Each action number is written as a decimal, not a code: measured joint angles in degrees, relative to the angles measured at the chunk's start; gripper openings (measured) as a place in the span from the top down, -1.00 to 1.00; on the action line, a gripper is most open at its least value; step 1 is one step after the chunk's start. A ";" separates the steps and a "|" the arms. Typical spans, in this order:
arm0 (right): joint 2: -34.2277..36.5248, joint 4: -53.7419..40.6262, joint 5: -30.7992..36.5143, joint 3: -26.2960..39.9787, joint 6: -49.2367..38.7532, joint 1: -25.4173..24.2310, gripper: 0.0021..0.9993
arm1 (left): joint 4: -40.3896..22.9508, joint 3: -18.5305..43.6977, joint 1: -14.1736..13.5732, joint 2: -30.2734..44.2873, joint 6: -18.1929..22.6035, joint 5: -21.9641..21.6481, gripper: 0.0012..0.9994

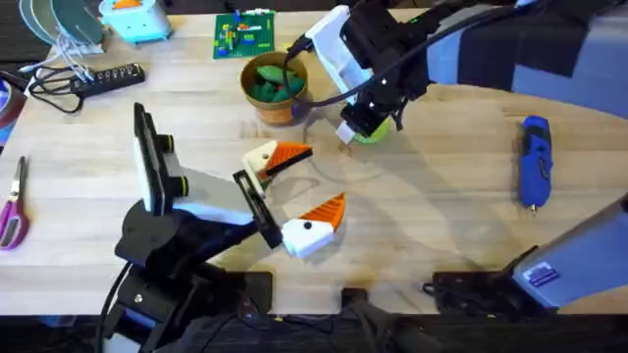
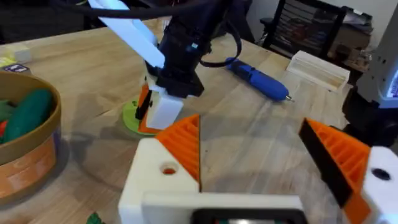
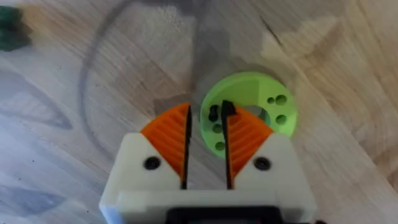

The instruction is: Pick up the gripper from the table and insert it into the empty holder that is missing its gripper. Then pick up a screw, insert it into the mounting hole, and use the screwdriver to tighten it. Finally, clean up the table by picking up the vegetable and placing it into the bucket.

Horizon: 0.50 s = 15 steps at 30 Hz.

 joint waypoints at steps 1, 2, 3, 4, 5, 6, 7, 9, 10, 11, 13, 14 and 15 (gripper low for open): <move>0.01 0.03 0.01 0.00 -0.01 0.00 0.40 | 0.00 0.00 0.00 0.00 0.00 0.00 -0.99; 0.01 0.15 0.17 0.00 0.00 0.00 0.44 | 0.00 0.00 0.00 0.00 0.00 0.00 -0.99; 0.01 0.20 0.20 0.00 0.00 0.00 0.47 | 0.00 0.00 0.00 0.00 0.00 0.00 -0.99; 0.01 0.26 0.22 0.00 0.00 0.00 0.51 | 0.00 0.00 0.00 0.00 0.00 0.00 -0.99; 0.01 0.31 0.26 0.00 0.00 0.00 0.56 | 0.00 0.00 0.00 0.00 0.00 0.00 -0.99; 0.01 0.31 0.26 0.00 0.00 0.00 0.60 | 0.00 0.00 0.00 0.00 0.00 0.00 -0.99; 0.01 0.46 0.41 0.02 -0.04 -0.02 0.81 | 0.00 0.00 0.00 0.02 0.00 0.00 -0.99; 0.01 0.63 0.58 0.04 -0.02 -0.02 0.95 | 0.00 0.00 0.00 0.00 0.00 0.00 -0.99; 0.01 0.72 0.59 0.06 -0.02 -0.02 0.98 | 0.00 0.00 0.00 0.00 0.00 0.00 -0.99; 0.01 0.79 0.63 0.05 -0.02 -0.02 0.99 | 0.00 0.00 0.00 0.00 0.00 0.00 -0.99; 0.01 0.81 0.66 0.07 -0.02 -0.02 0.99 | 0.00 0.00 0.00 0.00 0.00 0.02 -0.99; 0.01 0.74 0.73 0.09 -0.02 -0.02 0.99 | 0.00 0.00 0.00 0.00 0.00 0.00 -0.98; 0.01 0.62 0.81 0.21 -0.02 -0.02 0.99 | 0.00 0.00 0.00 0.00 0.00 0.01 -0.98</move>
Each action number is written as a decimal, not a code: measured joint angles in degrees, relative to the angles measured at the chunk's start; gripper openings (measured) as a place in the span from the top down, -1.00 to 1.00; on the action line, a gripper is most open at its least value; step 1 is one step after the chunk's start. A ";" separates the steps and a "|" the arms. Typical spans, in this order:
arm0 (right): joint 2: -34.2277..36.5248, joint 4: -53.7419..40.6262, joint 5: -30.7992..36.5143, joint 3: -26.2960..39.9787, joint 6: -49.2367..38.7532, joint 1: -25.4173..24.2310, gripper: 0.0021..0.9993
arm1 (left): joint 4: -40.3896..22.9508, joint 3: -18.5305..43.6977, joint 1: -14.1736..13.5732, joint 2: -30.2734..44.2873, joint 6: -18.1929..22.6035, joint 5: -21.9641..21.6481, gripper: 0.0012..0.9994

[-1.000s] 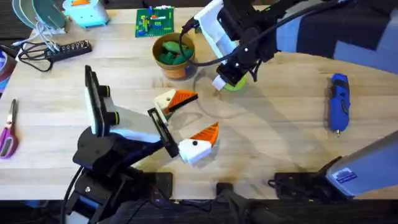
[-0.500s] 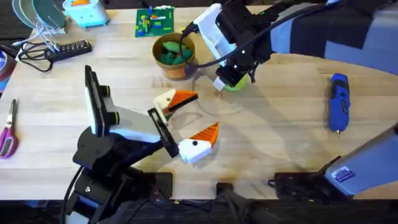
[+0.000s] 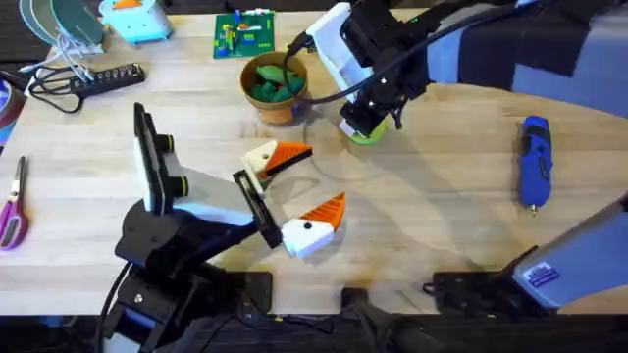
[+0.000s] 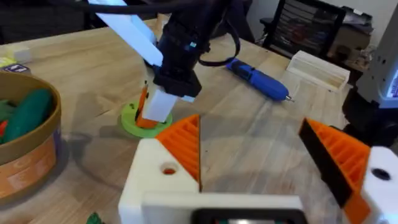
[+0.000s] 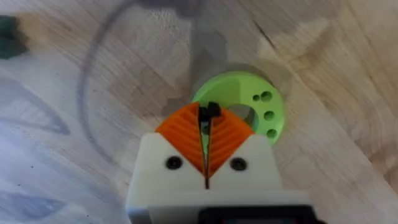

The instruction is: Pick up the gripper from the table and insert it into the empty holder that is missing its gripper. Then pick up a screw, insert it into the mounting hole, and use the screwdriver to tighten it. Finally, clean up the table by picking up the vegetable and placing it into the bucket.

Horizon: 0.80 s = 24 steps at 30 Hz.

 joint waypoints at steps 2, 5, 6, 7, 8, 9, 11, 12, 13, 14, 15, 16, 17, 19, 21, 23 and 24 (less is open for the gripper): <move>-0.04 -0.53 0.02 0.39 0.00 0.00 0.99 | 0.00 0.00 0.00 0.00 0.00 -0.01 -0.99; -0.20 -1.43 0.02 1.74 0.00 0.00 0.99 | 0.00 0.00 0.00 0.00 0.00 -0.01 -0.99; -0.40 -1.97 0.02 2.40 0.00 0.00 0.99 | 0.00 0.00 0.00 0.00 0.00 -0.01 -0.99; -0.70 -2.75 0.02 3.17 0.01 0.00 0.99 | 0.00 0.00 0.00 0.00 0.00 -0.01 -0.99; -1.13 -3.92 0.02 4.09 0.02 0.00 0.99 | 0.00 0.00 0.00 0.00 0.00 0.01 -0.99; -1.58 -5.08 0.02 4.94 0.00 0.00 0.99 | 0.00 0.00 0.00 0.00 0.00 -0.01 -0.99; -2.71 -8.39 0.02 7.16 0.02 0.00 0.99 | 0.00 0.00 0.00 0.00 0.00 -0.01 -0.99; -3.17 -9.99 0.02 8.28 0.00 0.02 0.99 | 0.00 0.00 0.00 0.00 0.00 -0.01 -0.99; -3.68 -11.69 0.02 9.56 0.02 0.09 0.99 | 0.00 0.00 0.00 0.00 0.00 -0.01 -0.99; -4.16 -13.56 0.04 10.94 0.06 0.21 0.99 | 0.00 0.00 0.00 0.00 0.00 -0.01 -0.98; -4.64 -15.45 0.05 12.59 0.18 0.49 0.99 | 0.00 0.00 0.00 0.00 0.00 -0.01 -0.99; -5.09 -16.97 0.09 14.11 0.34 0.87 0.99 | 0.00 0.00 0.00 0.00 0.00 -0.01 -0.99; -5.48 -18.34 0.19 15.54 0.49 1.36 0.99 | 0.00 0.00 0.00 0.00 0.00 -0.01 -0.99; -6.12 -21.99 0.46 19.31 0.75 3.07 0.99 | 0.00 0.00 0.00 0.00 0.00 -0.01 -0.99; -6.49 -25.06 0.48 22.94 0.94 5.41 0.99 | 0.00 0.00 0.00 0.00 0.00 -0.01 -0.99; -6.58 -27.73 0.52 26.39 0.96 8.50 0.99 | 0.00 0.00 0.00 0.00 0.00 -0.01 -0.99; -6.62 -28.46 0.50 27.92 1.06 10.40 0.99 | 0.00 0.00 0.00 0.00 0.00 -0.01 -0.99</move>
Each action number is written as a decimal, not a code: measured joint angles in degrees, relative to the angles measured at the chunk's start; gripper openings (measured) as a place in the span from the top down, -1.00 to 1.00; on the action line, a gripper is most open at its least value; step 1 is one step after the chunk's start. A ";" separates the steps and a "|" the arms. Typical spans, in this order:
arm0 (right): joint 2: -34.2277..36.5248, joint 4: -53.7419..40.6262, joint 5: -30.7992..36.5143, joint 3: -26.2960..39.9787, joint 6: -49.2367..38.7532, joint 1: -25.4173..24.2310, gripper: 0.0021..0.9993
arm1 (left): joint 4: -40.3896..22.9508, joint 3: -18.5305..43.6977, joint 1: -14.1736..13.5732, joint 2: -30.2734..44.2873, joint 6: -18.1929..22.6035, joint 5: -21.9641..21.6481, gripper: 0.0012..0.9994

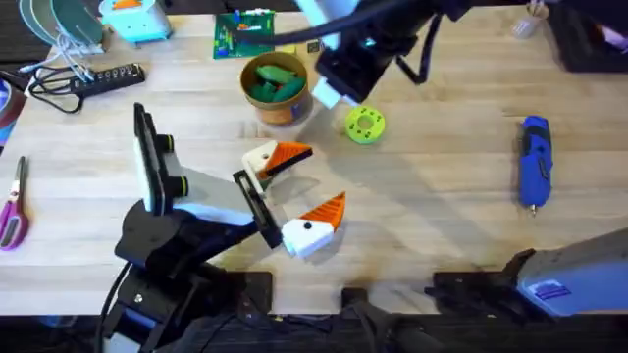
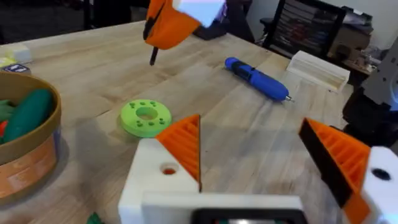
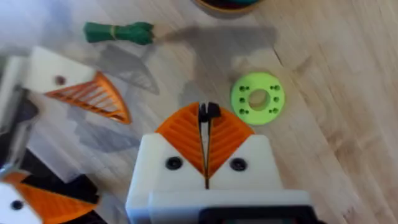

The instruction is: Pick up the gripper from the table and insert it into the empty holder that is missing its gripper. Then pick up a screw, insert it into the mounting hole, and use the screwdriver to tighten it. Finally, clean up the table by picking up the vegetable and placing it into the bucket.

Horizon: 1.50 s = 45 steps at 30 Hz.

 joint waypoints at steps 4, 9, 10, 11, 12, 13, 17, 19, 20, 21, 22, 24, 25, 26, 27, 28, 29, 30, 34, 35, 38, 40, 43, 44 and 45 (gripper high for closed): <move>0.00 -0.89 -0.09 4.14 2.02 7.29 0.99 | 0.00 0.00 0.00 0.00 0.00 0.00 -0.99; -0.04 0.06 -3.40 5.81 6.20 12.00 0.99 | 0.00 0.00 0.00 0.00 0.00 0.00 -0.99; -0.04 0.26 -4.23 5.82 7.16 12.29 0.99 | 0.00 0.00 0.00 0.00 0.00 0.00 -0.99; -0.04 0.32 -4.76 5.82 7.99 12.42 0.99 | 0.00 0.00 0.00 0.00 0.00 0.00 -0.99; -0.04 0.31 -5.33 5.82 8.85 12.48 0.99 | 0.00 0.00 0.00 0.00 0.00 0.00 -0.99; -0.04 0.33 -5.66 5.82 9.53 12.48 0.99 | 0.00 0.00 0.00 0.00 0.00 0.00 -0.99; 0.00 0.31 -6.99 5.82 12.06 12.53 0.99 | 0.00 0.00 0.00 0.00 0.00 0.00 -0.99; 0.13 0.29 -7.97 5.84 12.82 12.61 0.99 | 0.00 0.00 0.00 0.00 0.00 0.00 -0.99; 0.20 0.26 -8.31 5.84 13.08 12.72 0.99 | 0.00 0.00 0.00 0.00 0.00 0.00 -0.99; 0.30 0.23 -8.58 5.84 13.31 12.87 0.99 | 0.00 0.00 0.00 0.00 0.00 0.00 -0.99; 0.48 0.25 -8.79 5.85 13.46 13.05 0.99 | 0.00 0.00 0.00 0.00 0.00 0.01 -0.99; 1.02 0.24 -9.16 5.88 13.67 13.38 0.99 | 0.00 0.00 0.00 0.00 0.00 0.02 -0.99; 1.43 0.23 -9.29 5.88 13.71 13.56 0.99 | 0.00 0.00 0.00 0.00 0.00 0.00 -0.98; 1.85 0.22 -9.37 5.88 13.82 13.70 0.99 | 0.00 0.00 0.00 0.00 0.00 0.00 -0.98; 2.33 0.13 -9.43 5.88 13.84 13.80 0.99 | 0.00 0.00 0.00 0.00 0.00 0.02 -0.99; 2.86 -0.05 -9.53 5.88 13.86 13.88 0.99 | 0.00 0.00 0.00 0.00 0.00 0.00 -0.99; 3.37 -0.19 -9.50 5.88 13.86 13.92 0.99 | 0.00 0.00 0.00 0.00 0.00 0.01 -0.99; 3.80 -0.32 -9.39 5.88 13.86 13.94 0.99 | 0.00 0.00 0.00 0.00 0.00 0.00 -0.99; 4.57 -0.59 -8.68 5.88 13.87 13.97 0.99 | 0.00 0.00 0.00 0.00 0.00 0.00 -0.99; 4.57 -0.64 -8.62 5.88 13.87 13.97 0.99 | 0.00 0.00 0.00 0.00 0.00 0.00 -0.99; 4.58 -0.89 -8.47 5.88 13.89 13.97 0.99 | 0.00 0.00 0.00 0.00 0.00 0.00 -0.99; 4.57 -0.87 -8.42 5.88 13.86 13.97 0.99 | 0.00 0.00 0.00 0.00 0.00 0.02 -0.99; 4.65 -0.83 -8.42 5.88 13.89 13.97 0.99 | 0.00 0.00 0.00 0.00 0.00 0.00 -0.99; 4.74 -0.80 -8.42 5.88 13.88 13.97 0.99 | 0.00 0.00 0.00 0.00 0.00 0.00 -0.99; 4.83 -0.80 -8.42 5.88 13.87 13.97 0.99 | 0.00 0.00 0.00 0.00 0.00 0.02 -0.99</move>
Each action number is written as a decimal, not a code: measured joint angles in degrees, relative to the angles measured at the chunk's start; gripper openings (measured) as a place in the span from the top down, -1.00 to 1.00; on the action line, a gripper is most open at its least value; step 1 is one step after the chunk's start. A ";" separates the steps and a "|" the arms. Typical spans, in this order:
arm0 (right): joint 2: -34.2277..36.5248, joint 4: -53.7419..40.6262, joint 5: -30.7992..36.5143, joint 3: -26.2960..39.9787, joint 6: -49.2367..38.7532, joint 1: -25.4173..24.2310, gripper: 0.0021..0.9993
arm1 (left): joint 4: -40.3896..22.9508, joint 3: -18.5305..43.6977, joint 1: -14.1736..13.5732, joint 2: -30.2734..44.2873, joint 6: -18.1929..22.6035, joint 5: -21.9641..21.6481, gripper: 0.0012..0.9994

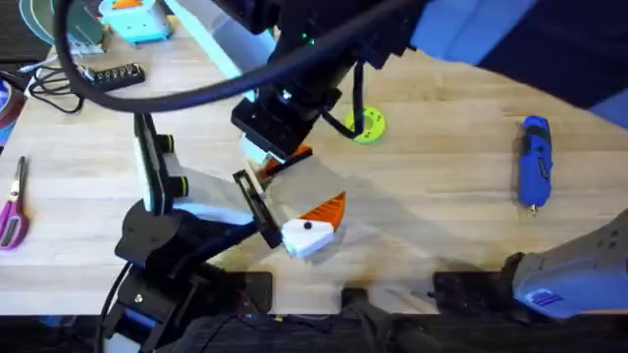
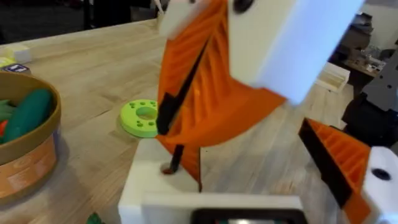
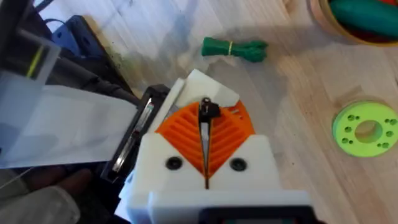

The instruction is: Pick up the gripper from the table and insert it into the empty holder that is missing its gripper. Then pick up a screw, insert it into the mounting hole, and use the screwdriver to tighten it. Finally, clean up the table by picking up the vegetable and placing it into the bucket.

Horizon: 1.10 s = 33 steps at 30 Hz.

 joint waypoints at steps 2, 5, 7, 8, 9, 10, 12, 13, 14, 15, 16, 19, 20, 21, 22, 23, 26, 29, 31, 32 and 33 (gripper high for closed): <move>0.44 0.03 0.02 0.02 0.01 0.00 0.99 | 0.00 0.00 0.00 0.00 0.00 0.00 -0.99; 1.49 0.11 0.02 0.02 0.01 0.00 0.99 | -0.09 0.00 0.00 0.03 -0.21 -0.02 -0.99; 1.70 0.43 0.19 0.06 -0.01 -0.02 0.99 | -0.09 0.00 0.01 0.07 -0.44 -0.03 -0.99; 1.70 0.38 0.17 0.13 -0.01 -0.02 0.99 | -0.07 0.00 0.00 0.07 -0.44 -0.02 -0.99; 1.70 0.38 0.20 0.13 -0.01 0.00 0.99 | -0.07 0.00 0.00 0.07 -0.44 -0.02 -0.99; 1.70 0.38 0.20 0.13 -0.01 0.00 0.99 | -0.07 0.00 0.00 0.07 -0.44 -0.02 -0.99; 1.70 0.36 0.19 0.13 -0.01 0.00 0.99 | -0.07 0.00 0.00 0.07 -0.44 -0.02 -0.99; 1.70 0.38 0.20 0.13 -0.01 0.00 0.99 | -0.07 0.00 0.00 0.07 -0.44 -0.02 -0.99; 1.70 0.38 0.19 0.13 -0.01 0.00 0.99 | -0.07 0.00 0.00 0.07 -0.44 -0.02 -0.99; 1.70 0.38 0.20 0.13 -0.01 0.00 0.99 | -0.07 0.00 0.00 0.07 -0.44 -0.02 -0.99; 1.70 0.37 0.20 0.13 -0.01 0.00 0.99 | -0.07 0.00 0.00 0.07 -0.44 -0.02 -0.99; 1.72 0.36 0.84 0.13 -0.01 0.14 0.99 | -0.07 0.00 0.00 0.07 -0.44 -0.02 -0.99; 1.72 0.38 1.32 0.13 -0.01 0.30 0.99 | -0.07 0.00 0.00 0.07 -0.44 -0.02 -0.99; 1.72 0.38 1.83 0.13 -0.01 0.55 0.99 | -0.07 0.00 0.00 0.07 -0.44 -0.02 -0.99; 1.72 0.46 2.44 0.13 -0.01 0.77 0.99 | -0.07 0.00 0.00 0.07 -0.44 -0.02 -0.99; 1.72 0.53 3.22 0.14 -0.01 1.05 0.99 | -0.07 0.00 0.00 0.07 -0.44 -0.02 -0.99; 1.72 0.60 4.75 0.17 -0.02 1.68 0.99 | -0.09 0.00 0.01 0.07 -0.45 -0.02 -0.99; 1.72 0.63 5.40 0.24 -0.02 1.92 0.99 | -0.07 0.00 0.00 0.07 -0.44 -0.02 -0.99; 1.72 0.67 5.60 0.24 -0.01 1.92 0.99 | -0.07 0.00 0.00 0.07 -0.43 -0.02 -0.99; 1.72 0.64 5.79 0.24 -0.02 1.92 0.99 | -0.02 0.00 0.00 0.04 -0.31 -0.02 -0.99; 1.78 0.62 5.81 0.24 -0.02 1.92 0.99 | -0.02 0.00 0.00 0.04 -0.22 -0.02 -0.99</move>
